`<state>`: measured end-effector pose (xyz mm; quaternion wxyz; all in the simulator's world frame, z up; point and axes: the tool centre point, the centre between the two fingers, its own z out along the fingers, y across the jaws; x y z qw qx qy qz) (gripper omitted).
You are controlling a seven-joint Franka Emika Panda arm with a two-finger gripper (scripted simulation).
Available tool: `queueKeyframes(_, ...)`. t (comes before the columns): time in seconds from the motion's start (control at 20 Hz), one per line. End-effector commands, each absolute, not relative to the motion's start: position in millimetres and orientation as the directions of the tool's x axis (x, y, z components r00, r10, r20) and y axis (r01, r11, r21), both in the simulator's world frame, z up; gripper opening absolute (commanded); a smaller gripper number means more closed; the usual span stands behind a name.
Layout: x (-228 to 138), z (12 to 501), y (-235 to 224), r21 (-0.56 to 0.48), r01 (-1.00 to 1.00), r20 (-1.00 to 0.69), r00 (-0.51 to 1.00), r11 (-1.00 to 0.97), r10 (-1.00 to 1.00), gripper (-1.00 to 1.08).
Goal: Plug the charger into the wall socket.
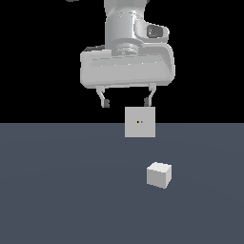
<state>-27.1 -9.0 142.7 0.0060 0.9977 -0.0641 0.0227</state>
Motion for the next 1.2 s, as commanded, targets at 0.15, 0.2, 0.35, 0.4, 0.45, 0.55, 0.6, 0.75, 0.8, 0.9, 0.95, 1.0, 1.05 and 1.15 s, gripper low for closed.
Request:
queueKeyframes(0.15, -46.6, 118.5, -29.7, 0.011, -0.271, 0.084, 0.959, -0.962, -0.269, 1.00)
queueKeyframes(0.2, -50.5, 113.8, -33.4, 0.011, -0.299, 0.092, 0.951, -0.954, -0.296, 1.00)
queueKeyframes(0.35, -62.1, 100.1, -43.2, 0.010, -0.374, 0.113, 0.922, -0.927, -0.371, 1.00)
queueKeyframes(0.4, -65.6, 96.0, -45.9, 0.009, -0.396, 0.120, 0.912, -0.918, -0.393, 1.00)
queueKeyframes(0.45, -68.9, 92.1, -48.4, 0.008, -0.417, 0.125, 0.902, -0.909, -0.413, 1.00)
queueKeyframes(0.55, -75.0, 85.0, -52.7, 0.007, -0.453, 0.136, 0.884, -0.891, -0.448, 1.00)
queueKeyframes(0.6, -77.7, 81.8, -54.6, 0.006, -0.469, 0.141, 0.875, -0.883, -0.464, 1.00)
queueKeyframes(0.75, -84.5, 73.5, -59.0, 0.004, -0.509, 0.152, 0.851, -0.861, -0.502, 1.00)
queueKeyframes(0.8, -86.4, 71.2, -60.1, 0.003, -0.520, 0.156, 0.844, -0.854, -0.513, 1.00)
queueKeyframes(0.9, -89.6, 67.3, -61.9, 0.002, -0.537, 0.161, 0.833, -0.844, -0.530, 1.00)
queueKeyframes(0.95, -90.8, 65.8, -62.6, 0.001, -0.544, 0.163, 0.828, -0.839, -0.536, 1.00)
queueKeyframes(1.0, -91.8, 64.5, -63.2, 0.001, -0.549, 0.164, 0.824, -0.836, -0.542, 1.00)
queueKeyframes(1.05, -92.6, 63.5, -63.6, 0.000, -0.554, 0.166, 0.821, -0.833, -0.546, 1.00)
queueKeyframes(1.15, -93.5, 62.2, -64.0, 0.000, -0.559, 0.167, 0.817, -0.829, -0.551, 1.00)
